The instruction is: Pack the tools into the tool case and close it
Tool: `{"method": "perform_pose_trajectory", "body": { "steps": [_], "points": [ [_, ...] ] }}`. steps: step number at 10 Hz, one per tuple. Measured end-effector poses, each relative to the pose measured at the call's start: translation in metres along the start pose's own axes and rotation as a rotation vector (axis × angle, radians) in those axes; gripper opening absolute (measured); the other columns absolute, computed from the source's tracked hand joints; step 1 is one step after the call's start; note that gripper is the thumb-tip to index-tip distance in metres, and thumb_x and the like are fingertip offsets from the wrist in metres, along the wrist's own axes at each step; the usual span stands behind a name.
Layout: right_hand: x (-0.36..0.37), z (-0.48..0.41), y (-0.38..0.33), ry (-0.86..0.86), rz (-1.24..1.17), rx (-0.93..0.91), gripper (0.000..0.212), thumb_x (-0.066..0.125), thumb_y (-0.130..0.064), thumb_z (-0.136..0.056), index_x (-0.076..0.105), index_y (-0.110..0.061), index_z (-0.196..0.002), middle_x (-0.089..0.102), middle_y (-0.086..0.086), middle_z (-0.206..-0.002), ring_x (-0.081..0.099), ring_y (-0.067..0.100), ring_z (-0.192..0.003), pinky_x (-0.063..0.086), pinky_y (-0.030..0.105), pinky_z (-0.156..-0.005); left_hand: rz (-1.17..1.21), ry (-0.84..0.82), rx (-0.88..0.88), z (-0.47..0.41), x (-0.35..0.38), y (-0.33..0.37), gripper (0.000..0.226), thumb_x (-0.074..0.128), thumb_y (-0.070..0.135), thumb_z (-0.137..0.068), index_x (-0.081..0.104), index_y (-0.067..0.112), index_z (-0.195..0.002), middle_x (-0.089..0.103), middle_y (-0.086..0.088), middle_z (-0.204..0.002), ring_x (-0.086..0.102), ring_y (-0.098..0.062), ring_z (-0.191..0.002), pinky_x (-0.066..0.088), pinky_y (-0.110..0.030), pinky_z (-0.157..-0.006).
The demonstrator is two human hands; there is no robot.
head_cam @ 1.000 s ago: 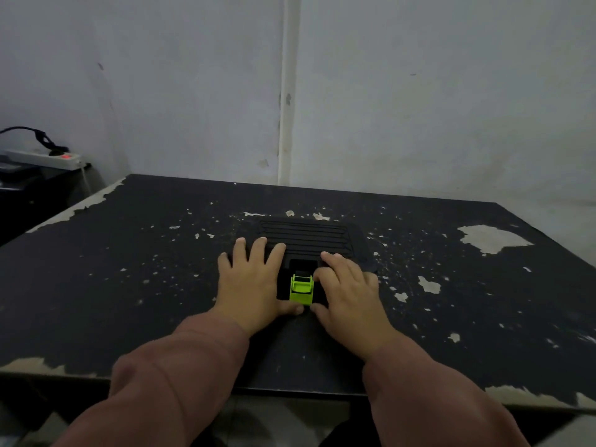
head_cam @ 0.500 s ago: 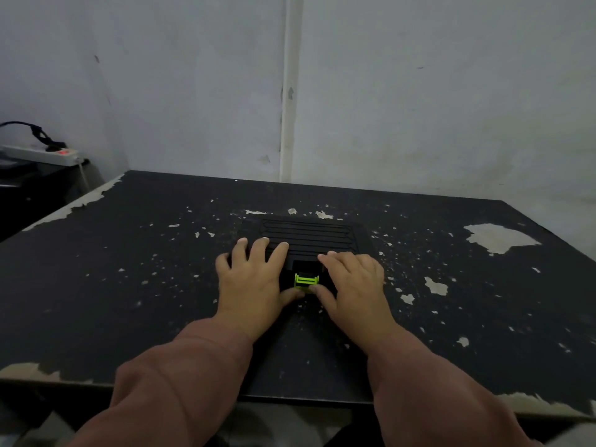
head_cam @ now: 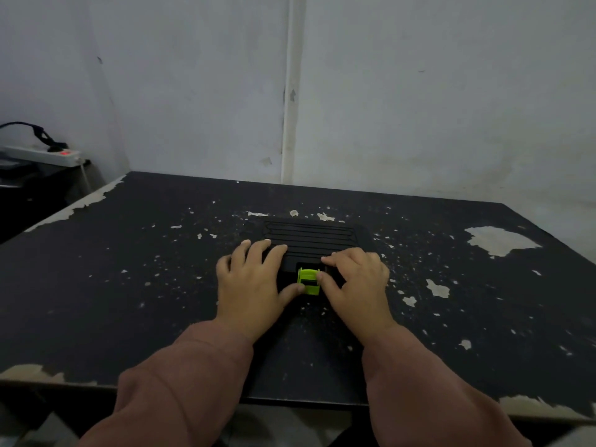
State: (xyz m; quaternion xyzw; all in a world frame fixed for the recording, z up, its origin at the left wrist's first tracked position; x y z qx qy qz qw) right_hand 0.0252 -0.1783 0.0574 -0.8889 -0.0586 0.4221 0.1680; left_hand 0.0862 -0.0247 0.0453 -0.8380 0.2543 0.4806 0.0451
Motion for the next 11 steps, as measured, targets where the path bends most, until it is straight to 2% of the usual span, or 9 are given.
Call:
{"method": "perform_pose_trajectory", "body": {
  "steps": [1,2,3,6,7,8,9,10,11],
  "points": [
    [-0.005,0.007,0.028,0.018,-0.061,0.221,0.052,0.065,-0.05,-0.074,0.053,-0.031,-0.121,0.041,0.001,-0.137,0.034,0.027,-0.128,0.025,0.047,-0.105,0.357,-0.032,-0.219,0.003,0.004,-0.027,0.078,0.067,0.058,-0.068,0.039,0.028,-0.134,0.033,0.0,-0.144,0.027,-0.022,-0.136,0.026,-0.042,-0.11],
    [-0.003,0.016,0.061,-0.021,-0.353,0.497,0.072,0.069,-0.047,-0.074,0.037,-0.027,-0.135,0.025,0.005,-0.148,0.024,0.024,-0.136,0.024,0.042,-0.111,0.717,-0.091,-0.446,0.007,0.021,-0.057,0.097,0.076,0.051,-0.063,0.027,0.023,-0.141,0.029,-0.004,-0.147,0.028,-0.022,-0.136,0.027,-0.038,-0.113],
    [0.005,0.022,0.072,-0.064,-0.561,0.603,0.078,0.068,-0.046,-0.075,0.03,-0.026,-0.14,0.031,0.004,-0.147,0.032,0.019,-0.134,0.029,0.035,-0.108,0.813,-0.133,-0.504,0.007,0.032,-0.064,0.101,0.079,0.049,-0.06,0.029,0.018,-0.141,0.037,-0.006,-0.144,0.037,-0.022,-0.132,0.032,-0.037,-0.111],
    [0.015,0.011,0.063,-0.104,-0.534,0.574,0.081,0.065,-0.049,-0.077,0.025,-0.024,-0.143,0.034,0.005,-0.147,0.033,0.02,-0.133,0.029,0.033,-0.106,0.813,-0.104,-0.504,-0.003,0.036,-0.072,0.085,0.078,0.045,-0.065,0.039,0.017,-0.135,0.048,-0.003,-0.137,0.046,-0.02,-0.124,0.039,-0.034,-0.102],
    [0.019,0.009,0.062,-0.111,-0.539,0.575,0.081,0.064,-0.05,-0.078,0.024,-0.025,-0.144,0.03,0.005,-0.149,0.03,0.02,-0.136,0.028,0.036,-0.109,0.819,-0.094,-0.502,-0.005,0.033,-0.072,0.077,0.077,0.043,-0.067,0.042,0.019,-0.132,0.05,-0.001,-0.134,0.049,-0.019,-0.121,0.039,-0.03,-0.097],
    [0.019,0.007,0.063,-0.111,-0.545,0.581,0.082,0.064,-0.049,-0.078,0.024,-0.024,-0.144,0.03,0.006,-0.148,0.03,0.02,-0.135,0.027,0.037,-0.109,0.856,-0.1,-0.497,-0.004,0.033,-0.072,0.069,0.071,0.047,-0.073,0.042,0.021,-0.131,0.05,0.003,-0.131,0.049,-0.017,-0.12,0.039,-0.03,-0.098],
    [0.025,0.01,0.07,-0.166,-0.569,0.594,0.082,0.063,-0.053,-0.076,0.025,-0.025,-0.143,0.029,0.004,-0.148,0.034,0.022,-0.133,0.034,0.042,-0.11,0.927,-0.101,-0.603,-0.001,0.041,-0.08,0.074,0.054,0.067,-0.074,0.045,0.019,-0.13,0.053,0.0,-0.13,0.051,-0.018,-0.118,0.041,-0.039,-0.103],
    [0.024,-0.006,0.079,-0.203,-0.491,0.586,0.078,0.057,-0.061,-0.074,0.033,-0.022,-0.137,0.037,0.004,-0.14,0.044,0.023,-0.124,0.052,0.041,-0.087,1.09,-0.148,-0.759,-0.017,0.053,-0.098,0.067,0.045,0.074,-0.074,0.055,0.019,-0.112,0.061,0.004,-0.109,0.057,-0.015,-0.103,0.045,-0.036,-0.093],
    [0.015,-0.036,0.089,-0.168,-0.334,0.539,0.058,0.056,-0.052,-0.082,0.046,-0.018,-0.128,0.044,0.007,-0.132,0.044,0.023,-0.121,0.043,0.036,-0.097,1.053,-0.218,-0.73,-0.052,0.055,-0.107,0.075,0.051,0.077,-0.069,0.055,0.018,-0.116,0.06,0.004,-0.118,0.057,-0.014,-0.104,0.045,-0.035,-0.094]
  ]
}}
Point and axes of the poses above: each hand's wrist, its own z-axis away from the middle knuckle, its own x-axis out of the palm, y = z × x, the point moved 9 cm from there along -z, towards the middle knuckle
